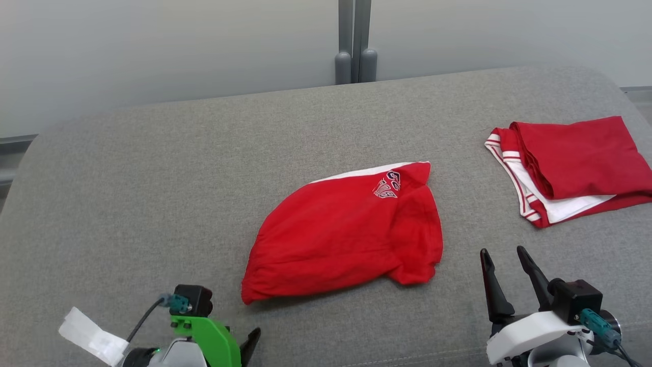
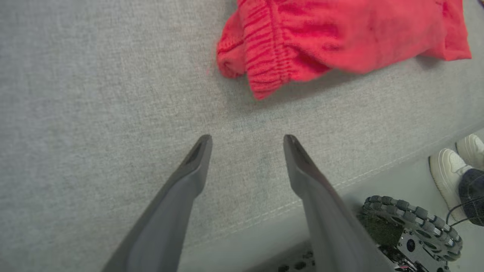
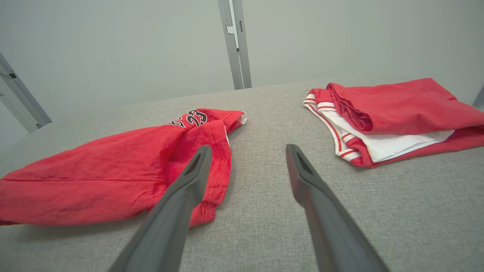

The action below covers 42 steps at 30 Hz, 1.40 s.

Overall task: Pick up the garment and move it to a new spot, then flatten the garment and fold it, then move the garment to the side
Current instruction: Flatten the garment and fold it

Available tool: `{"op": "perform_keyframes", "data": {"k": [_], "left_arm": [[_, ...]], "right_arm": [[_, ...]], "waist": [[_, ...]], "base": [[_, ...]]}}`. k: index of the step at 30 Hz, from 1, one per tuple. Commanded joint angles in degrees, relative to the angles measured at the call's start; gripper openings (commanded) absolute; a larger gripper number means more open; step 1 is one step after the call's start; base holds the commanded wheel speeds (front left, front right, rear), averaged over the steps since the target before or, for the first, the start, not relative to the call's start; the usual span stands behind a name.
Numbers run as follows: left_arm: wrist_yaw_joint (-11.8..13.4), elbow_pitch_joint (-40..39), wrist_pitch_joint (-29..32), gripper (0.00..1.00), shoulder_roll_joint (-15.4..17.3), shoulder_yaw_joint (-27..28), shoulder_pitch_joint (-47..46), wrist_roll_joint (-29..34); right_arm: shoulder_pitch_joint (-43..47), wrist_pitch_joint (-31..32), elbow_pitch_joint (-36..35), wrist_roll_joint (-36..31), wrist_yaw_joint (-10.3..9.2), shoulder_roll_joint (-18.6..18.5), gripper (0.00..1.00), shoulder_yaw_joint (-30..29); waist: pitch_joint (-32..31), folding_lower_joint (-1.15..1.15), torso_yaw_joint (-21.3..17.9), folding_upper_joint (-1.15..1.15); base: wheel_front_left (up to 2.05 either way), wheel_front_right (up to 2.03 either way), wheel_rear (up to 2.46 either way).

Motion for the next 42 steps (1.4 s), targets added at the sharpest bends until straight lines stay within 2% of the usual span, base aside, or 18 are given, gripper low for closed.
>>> {"op": "perform_keyframes", "data": {"k": [1,3,4,5,8,11,13,15,22,31,42], "left_arm": [[1.3,-2.6,6.1,1.00,2.2,1.0,2.1,-3.9],[3.4,-6.4,11.0,1.00,4.2,3.1,2.8,-7.7],[4.4,-8.6,11.9,1.00,5.3,4.5,2.9,-8.8],[4.4,-8.6,11.9,1.00,5.3,4.5,2.9,-8.8],[9.5,-14.5,9.4,1.00,7.9,10.0,1.3,-9.2],[14.1,-16.8,6.2,1.00,8.7,13.2,-0.9,-6.9],[15.9,-16.0,5.3,1.00,8.4,13.7,-2.6,-5.7],[16.5,-13.2,5.0,1.00,7.4,12.9,-5.8,-3.8],[13.8,-3.6,4.8,1.00,5.2,10.6,-13.5,-1.1],[10.6,6.0,7.4,1.00,4.1,7.3,-21.6,1.4],[7.1,11.7,9.5,1.00,1.3,4.8,-25.3,1.2]], "right_arm": [[0.6,-0.2,0.0,0.3,-0.03,-0.1,1.00,-0.2],[0.6,-0.2,-0.2,0.3,-0.03,-0.1,1.00,-0.4],[0.7,-0.2,-0.2,0.3,-0.03,-0.1,1.00,-0.4],[0.7,-0.2,-0.2,0.3,-0.03,-0.1,1.00,-0.4],[0.8,-0.2,-0.4,0.3,-0.04,-0.1,1.00,-0.4],[0.5,-0.2,-0.4,0.1,-0.03,-0.1,1.00,0.3],[0.0,-0.2,-0.3,-0.2,-0.04,-0.1,1.00,0.6],[-0.8,-0.2,-0.4,-0.8,-0.03,-0.1,1.00,1.0],[-2.1,-0.2,-0.9,-1.8,-0.04,-0.1,1.00,1.0],[-3.0,-0.2,-1.8,-1.5,-0.03,-0.1,1.00,1.7],[-3.8,-0.2,-2.3,-0.4,-0.04,-0.1,1.00,1.4]], "waist": [[-0.2,0.00,-0.3,0.00],[-0.2,0.00,-0.6,0.00],[-0.2,0.00,-0.7,0.00],[-0.2,0.00,-0.7,0.00],[0.0,0.00,-1.1,0.00],[0.4,0.00,-2.1,0.00],[0.9,0.00,-3.0,0.00],[1.9,0.00,-4.5,0.00],[5.4,0.00,-8.1,0.00],[9.6,0.00,-12.3,0.00],[12.2,0.00,-12.8,0.00]], "base": [[0.00,0.00,0.00],[0.00,0.00,0.00],[0.00,0.00,0.00],[0.00,0.00,0.00],[0.00,0.00,0.00],[0.00,0.00,0.00],[0.00,0.00,0.00],[0.00,0.00,0.00],[0.00,0.00,0.00],[0.00,0.00,0.00],[0.00,0.00,0.00]]}}
